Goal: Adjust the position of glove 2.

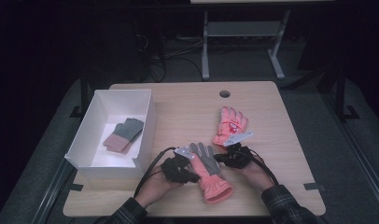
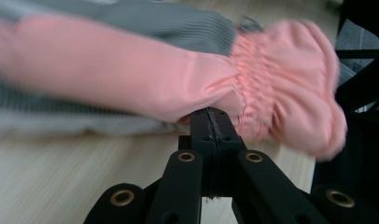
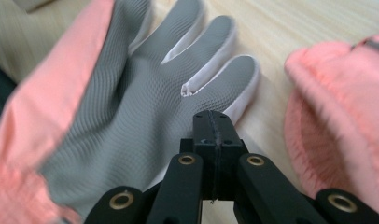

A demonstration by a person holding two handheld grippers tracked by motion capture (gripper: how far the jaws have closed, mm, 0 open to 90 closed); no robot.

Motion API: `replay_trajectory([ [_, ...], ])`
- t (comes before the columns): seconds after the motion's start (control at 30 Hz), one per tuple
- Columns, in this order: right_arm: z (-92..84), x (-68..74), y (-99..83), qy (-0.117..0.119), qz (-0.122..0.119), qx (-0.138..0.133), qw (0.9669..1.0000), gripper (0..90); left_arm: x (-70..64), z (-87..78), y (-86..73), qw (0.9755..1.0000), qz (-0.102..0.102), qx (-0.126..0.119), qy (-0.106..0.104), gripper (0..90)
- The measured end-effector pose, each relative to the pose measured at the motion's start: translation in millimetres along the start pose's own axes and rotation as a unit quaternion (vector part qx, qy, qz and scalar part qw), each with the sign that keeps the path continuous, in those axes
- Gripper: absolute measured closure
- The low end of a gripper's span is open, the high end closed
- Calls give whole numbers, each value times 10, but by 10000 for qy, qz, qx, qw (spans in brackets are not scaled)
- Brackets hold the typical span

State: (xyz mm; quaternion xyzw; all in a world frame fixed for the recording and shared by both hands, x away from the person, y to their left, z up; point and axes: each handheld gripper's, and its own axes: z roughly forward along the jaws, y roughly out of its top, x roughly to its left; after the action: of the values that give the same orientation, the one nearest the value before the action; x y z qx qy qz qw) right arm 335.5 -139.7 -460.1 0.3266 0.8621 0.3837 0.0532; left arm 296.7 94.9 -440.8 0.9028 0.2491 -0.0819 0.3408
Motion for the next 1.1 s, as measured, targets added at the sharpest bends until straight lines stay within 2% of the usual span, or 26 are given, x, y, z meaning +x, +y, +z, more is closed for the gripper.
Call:
replay_trajectory([
  [0.1,-7,-18,31,14,-79,10,10000,900,-37,94,61,9999,85,-64,-91,898],
  [0.17,-30,-34,31,21,-74,-18,10000,900,-60,149,115,9997,212,-53,-68,897],
  [0.33,-78,-80,16,-8,0,-64,10000,900,-60,255,215,9995,291,-98,-46,898],
  [0.47,-109,-108,4,-66,-4,-92,9999,900,-52,294,249,9993,367,-114,25,898],
  [0.57,-132,-115,2,-77,13,-148,9999,900,-63,287,241,9991,391,-138,0,897],
  [0.63,-168,-107,2,-54,53,-190,9998,899,-85,253,220,9988,456,-161,18,897],
  [0.7,-209,-106,-3,-54,47,-239,9997,899,-109,186,168,9982,514,-293,3,897],
  [0.73,-255,-119,-8,-42,21,-287,9996,896,-116,122,97,9972,653,-359,97,896],
  [0.77,-255,-119,-8,-42,21,-287,9996,896,-116,122,97,9972,653,-359,97,895],
  [0.8,-300,-127,-8,-22,98,-310,9995,854,-108,71,15,9960,748,-439,228,871],
  [0.83,-300,-127,-8,-22,98,-310,9995,854,-108,71,15,9960,748,-439,228,844],
  [0.87,-344,-141,-4,-29,154,-276,9995,806,-93,38,-44,9954,772,-479,291,813],
  [0.93,-387,-149,1,-87,195,-310,9993,768,-72,-6,-119,9950,770,-529,355,737],
  [0.97,-387,-149,1,-87,195,-310,9993,768,-53,-35,-178,9943,805,-554,430,737],
  [1.03,-449,-167,11,-157,185,-382,9990,750,-34,-66,-254,9931,901,-565,493,663],
  [1.07,-487,-176,27,-213,242,-446,9985,757,-42,-69,-299,9929,841,-634,556,569],
  [1.1,-487,-176,27,-213,242,-446,9985,757,-33,-80,-346,9924,875,-606,610,569],
])
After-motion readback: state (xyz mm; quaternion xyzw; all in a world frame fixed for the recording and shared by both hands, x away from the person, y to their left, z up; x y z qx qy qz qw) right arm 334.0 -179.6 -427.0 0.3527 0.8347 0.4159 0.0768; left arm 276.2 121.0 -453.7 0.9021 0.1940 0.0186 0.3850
